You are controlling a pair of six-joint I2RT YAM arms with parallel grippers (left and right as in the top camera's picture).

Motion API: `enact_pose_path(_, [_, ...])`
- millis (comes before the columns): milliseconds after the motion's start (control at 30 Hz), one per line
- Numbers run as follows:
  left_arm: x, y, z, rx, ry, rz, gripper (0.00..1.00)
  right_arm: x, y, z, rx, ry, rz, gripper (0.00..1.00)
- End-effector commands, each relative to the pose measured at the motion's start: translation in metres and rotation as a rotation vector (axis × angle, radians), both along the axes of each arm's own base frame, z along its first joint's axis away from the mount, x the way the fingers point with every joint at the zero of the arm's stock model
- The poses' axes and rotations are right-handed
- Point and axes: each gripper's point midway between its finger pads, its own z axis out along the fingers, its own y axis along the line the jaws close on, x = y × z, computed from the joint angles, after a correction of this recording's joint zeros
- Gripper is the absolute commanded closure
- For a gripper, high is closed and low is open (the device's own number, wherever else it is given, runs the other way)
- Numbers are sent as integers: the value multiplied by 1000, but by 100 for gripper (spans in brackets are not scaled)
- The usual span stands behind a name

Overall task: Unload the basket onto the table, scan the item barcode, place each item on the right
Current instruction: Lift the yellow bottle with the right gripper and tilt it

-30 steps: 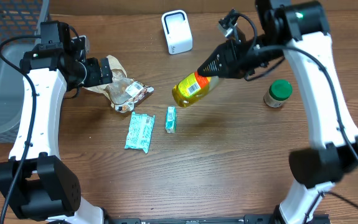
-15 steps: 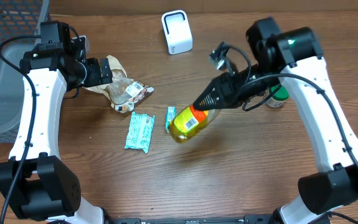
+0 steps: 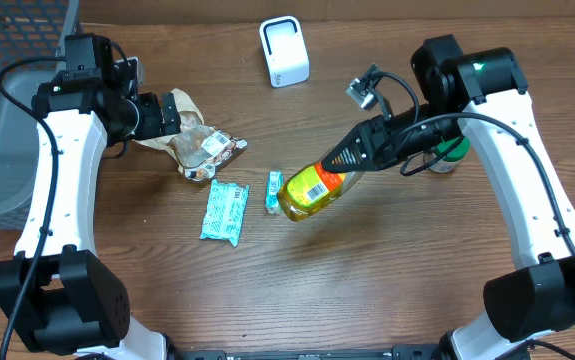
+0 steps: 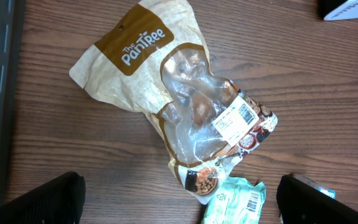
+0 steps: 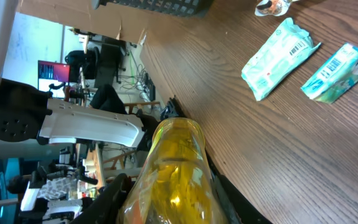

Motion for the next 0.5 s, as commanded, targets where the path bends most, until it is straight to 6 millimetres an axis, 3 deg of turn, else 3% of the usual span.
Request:
enact_pose_path(0, [1,-5,3,2,-12,-38,0,-2,3,13,63,-19,5,68])
enact_pose_path(467, [1,-5,3,2,-12,-38,0,-2,4,13,64,-21,4,68])
